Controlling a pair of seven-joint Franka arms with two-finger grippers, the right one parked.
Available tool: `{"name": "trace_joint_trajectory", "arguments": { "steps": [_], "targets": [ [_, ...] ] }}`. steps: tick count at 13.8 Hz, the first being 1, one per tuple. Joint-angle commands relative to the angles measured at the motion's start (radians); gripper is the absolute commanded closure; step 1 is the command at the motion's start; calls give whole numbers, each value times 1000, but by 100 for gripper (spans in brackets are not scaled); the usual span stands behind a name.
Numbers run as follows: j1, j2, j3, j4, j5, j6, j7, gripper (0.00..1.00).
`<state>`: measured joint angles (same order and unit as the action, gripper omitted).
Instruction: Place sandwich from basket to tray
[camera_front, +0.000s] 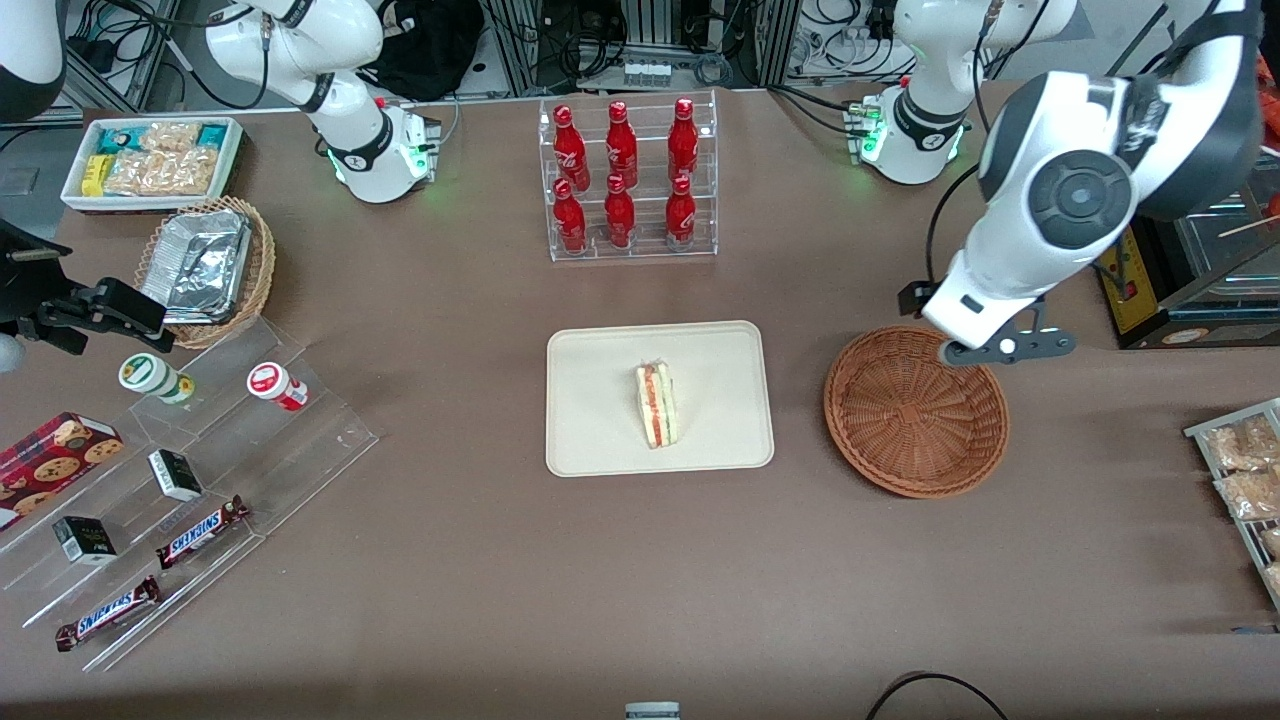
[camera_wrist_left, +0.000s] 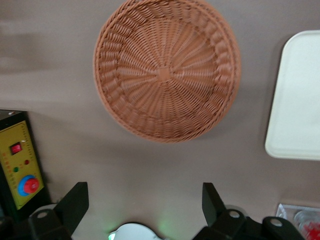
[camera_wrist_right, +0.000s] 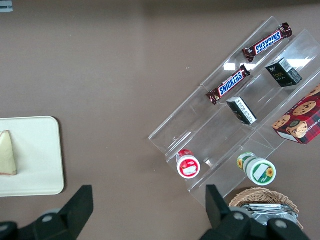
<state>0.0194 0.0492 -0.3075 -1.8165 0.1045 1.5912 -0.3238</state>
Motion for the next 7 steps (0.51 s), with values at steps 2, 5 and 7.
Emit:
{"name": "trace_joint_trajectory", "arguments": {
  "steps": [2, 5, 7],
  "targets": [
    [7, -69, 123, 26, -75, -124, 211, 0],
    [7, -75, 189, 109, -75, -223, 350, 0],
    [7, -77, 234, 147, -74, -255, 403, 0]
  ]
}}
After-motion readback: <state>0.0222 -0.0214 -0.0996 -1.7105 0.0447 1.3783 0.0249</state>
